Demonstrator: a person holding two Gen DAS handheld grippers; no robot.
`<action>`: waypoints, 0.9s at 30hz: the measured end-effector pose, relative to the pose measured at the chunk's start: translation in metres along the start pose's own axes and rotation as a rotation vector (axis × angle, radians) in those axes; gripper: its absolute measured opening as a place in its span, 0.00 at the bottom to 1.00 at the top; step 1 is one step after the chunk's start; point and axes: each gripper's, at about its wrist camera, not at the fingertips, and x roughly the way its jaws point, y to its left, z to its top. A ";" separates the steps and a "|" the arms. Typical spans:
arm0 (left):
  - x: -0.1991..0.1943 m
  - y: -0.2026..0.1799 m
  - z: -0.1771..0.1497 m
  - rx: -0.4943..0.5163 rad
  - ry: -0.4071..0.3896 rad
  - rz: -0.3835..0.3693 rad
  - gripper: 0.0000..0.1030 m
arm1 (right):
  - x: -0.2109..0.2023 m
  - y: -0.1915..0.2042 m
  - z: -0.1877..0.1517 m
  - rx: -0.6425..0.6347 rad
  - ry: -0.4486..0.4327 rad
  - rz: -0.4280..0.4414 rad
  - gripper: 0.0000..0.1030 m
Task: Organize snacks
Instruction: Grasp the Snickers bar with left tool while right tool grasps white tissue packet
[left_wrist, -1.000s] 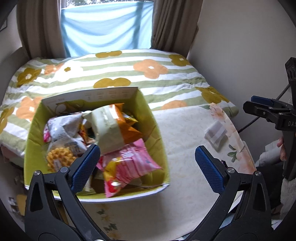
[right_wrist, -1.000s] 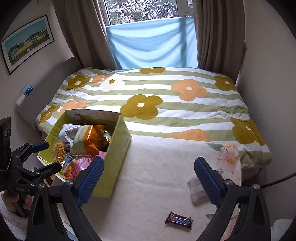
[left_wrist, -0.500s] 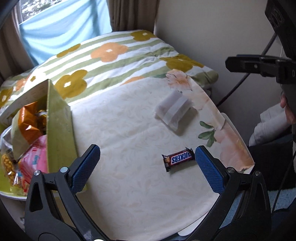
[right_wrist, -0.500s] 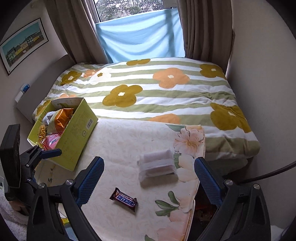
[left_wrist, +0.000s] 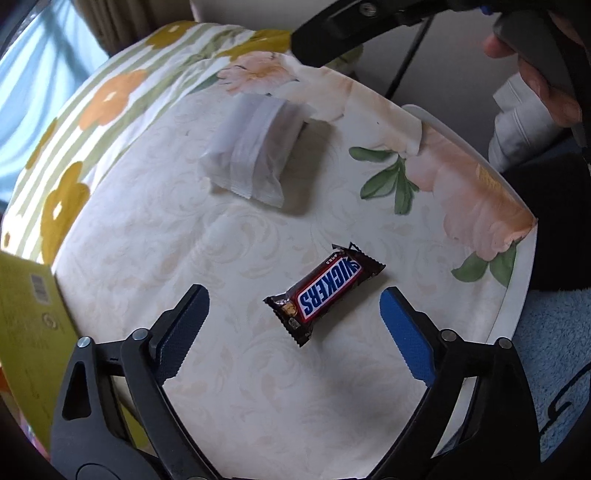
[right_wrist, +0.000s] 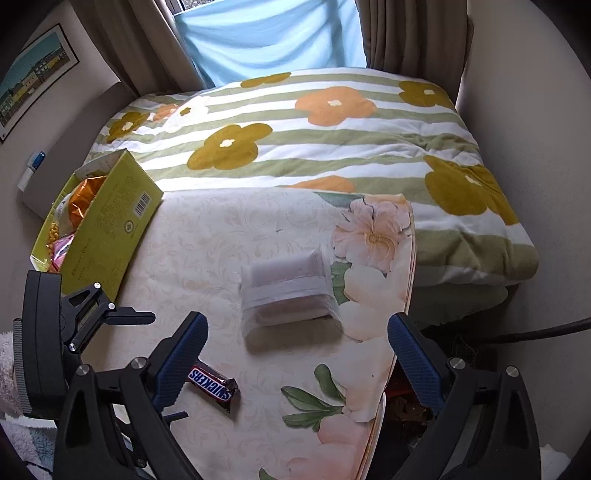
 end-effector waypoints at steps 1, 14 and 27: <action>0.005 -0.002 0.001 0.028 0.006 -0.013 0.87 | 0.007 -0.002 0.000 0.007 0.012 -0.001 0.94; 0.034 -0.021 0.002 0.273 0.043 -0.080 0.38 | 0.056 -0.011 -0.002 0.066 0.082 0.003 0.94; 0.024 -0.005 -0.003 0.253 0.046 -0.073 0.29 | 0.097 0.010 0.011 -0.069 0.109 0.012 0.94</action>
